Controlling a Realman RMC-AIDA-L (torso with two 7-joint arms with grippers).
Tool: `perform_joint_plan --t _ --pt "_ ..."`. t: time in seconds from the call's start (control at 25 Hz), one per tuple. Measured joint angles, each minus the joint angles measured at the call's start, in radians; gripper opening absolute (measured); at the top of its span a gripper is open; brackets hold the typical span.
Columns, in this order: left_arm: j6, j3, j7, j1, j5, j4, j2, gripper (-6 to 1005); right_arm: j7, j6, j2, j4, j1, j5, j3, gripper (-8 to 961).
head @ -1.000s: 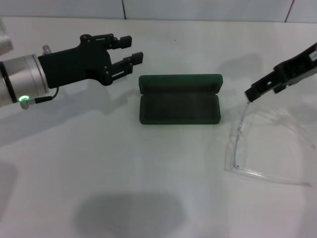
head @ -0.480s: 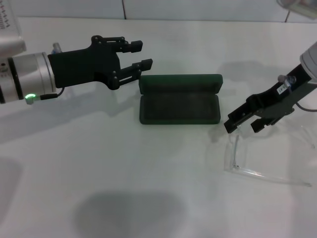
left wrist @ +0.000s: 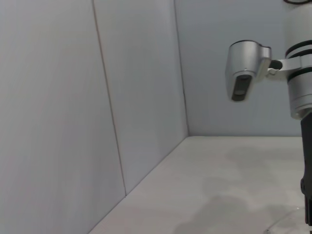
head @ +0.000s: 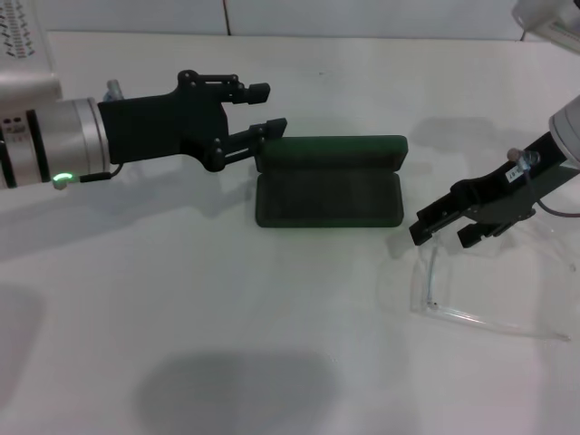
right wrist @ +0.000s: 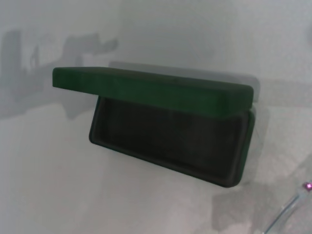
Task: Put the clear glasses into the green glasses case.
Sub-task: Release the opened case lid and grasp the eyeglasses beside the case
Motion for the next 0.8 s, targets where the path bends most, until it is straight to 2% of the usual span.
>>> perform_joint_plan --t 0.8 --pt "-0.025 0.0 0.035 -0.002 0.002 0.0 -0.008 476 -0.001 0.073 0.002 0.054 -0.002 0.033 -0.028 838"
